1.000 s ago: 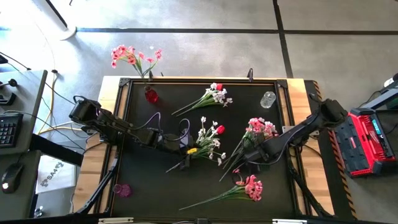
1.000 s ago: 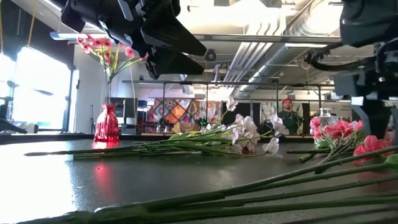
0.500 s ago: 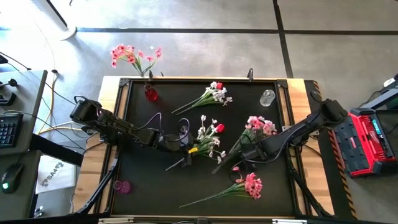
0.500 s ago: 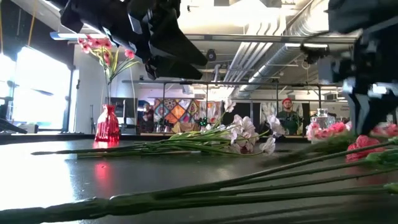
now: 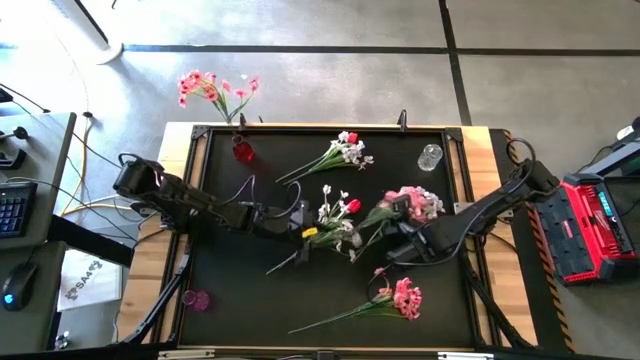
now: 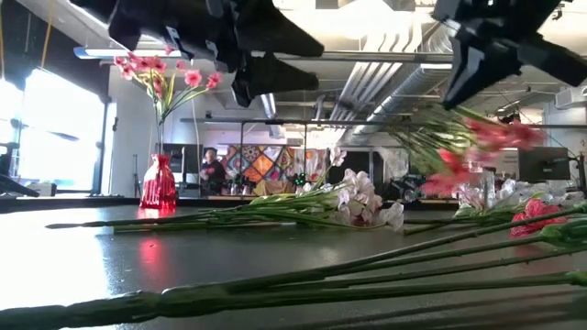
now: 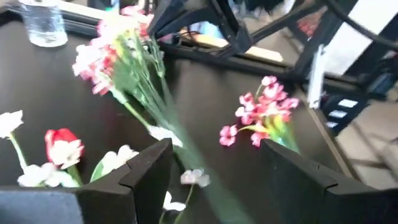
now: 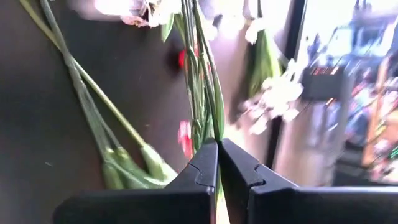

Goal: Sort flowers into vase by color
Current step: Put the top pink flower into the red vase

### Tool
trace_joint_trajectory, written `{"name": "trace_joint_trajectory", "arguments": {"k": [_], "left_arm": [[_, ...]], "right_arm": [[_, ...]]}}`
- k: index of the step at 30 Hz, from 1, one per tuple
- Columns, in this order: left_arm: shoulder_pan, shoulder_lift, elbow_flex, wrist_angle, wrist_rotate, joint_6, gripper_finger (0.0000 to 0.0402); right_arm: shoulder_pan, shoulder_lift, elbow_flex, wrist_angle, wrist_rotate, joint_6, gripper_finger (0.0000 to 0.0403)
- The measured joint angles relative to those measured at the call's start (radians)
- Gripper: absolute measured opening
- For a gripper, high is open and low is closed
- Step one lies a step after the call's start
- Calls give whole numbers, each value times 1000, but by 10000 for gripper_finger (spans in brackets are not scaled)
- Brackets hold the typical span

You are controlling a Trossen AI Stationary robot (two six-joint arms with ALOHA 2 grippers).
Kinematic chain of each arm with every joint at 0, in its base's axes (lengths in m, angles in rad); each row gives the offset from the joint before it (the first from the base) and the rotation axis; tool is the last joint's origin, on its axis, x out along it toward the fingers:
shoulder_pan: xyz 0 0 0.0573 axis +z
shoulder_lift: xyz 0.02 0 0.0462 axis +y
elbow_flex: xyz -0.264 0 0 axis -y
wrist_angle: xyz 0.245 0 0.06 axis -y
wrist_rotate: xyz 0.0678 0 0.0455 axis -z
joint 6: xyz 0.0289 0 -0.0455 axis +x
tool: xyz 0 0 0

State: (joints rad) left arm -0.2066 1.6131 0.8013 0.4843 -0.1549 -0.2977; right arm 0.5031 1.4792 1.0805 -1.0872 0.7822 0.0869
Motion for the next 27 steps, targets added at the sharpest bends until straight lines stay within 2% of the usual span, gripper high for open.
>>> {"name": "trace_joint_trajectory", "arguments": {"k": [4,9,12,17,24,27], "left_arm": [[44,0,0,30,25,-31,227],[121,7,2,44,194,-81,227],[145,11,2,42,199,-140,227],[154,11,2,72,229,-156,227],[154,10,2,180,414,-225,227],[157,10,3,164,423,-259,227]], "right_arm": [[3,0,4,54,38,-204,0],[1,2,2,148,138,-378,0],[1,2,2,248,216,-509,0],[0,2,2,385,344,-704,0],[-6,2,2,559,368,-936,0],[-6,2,2,649,379,-1057,0]]}}
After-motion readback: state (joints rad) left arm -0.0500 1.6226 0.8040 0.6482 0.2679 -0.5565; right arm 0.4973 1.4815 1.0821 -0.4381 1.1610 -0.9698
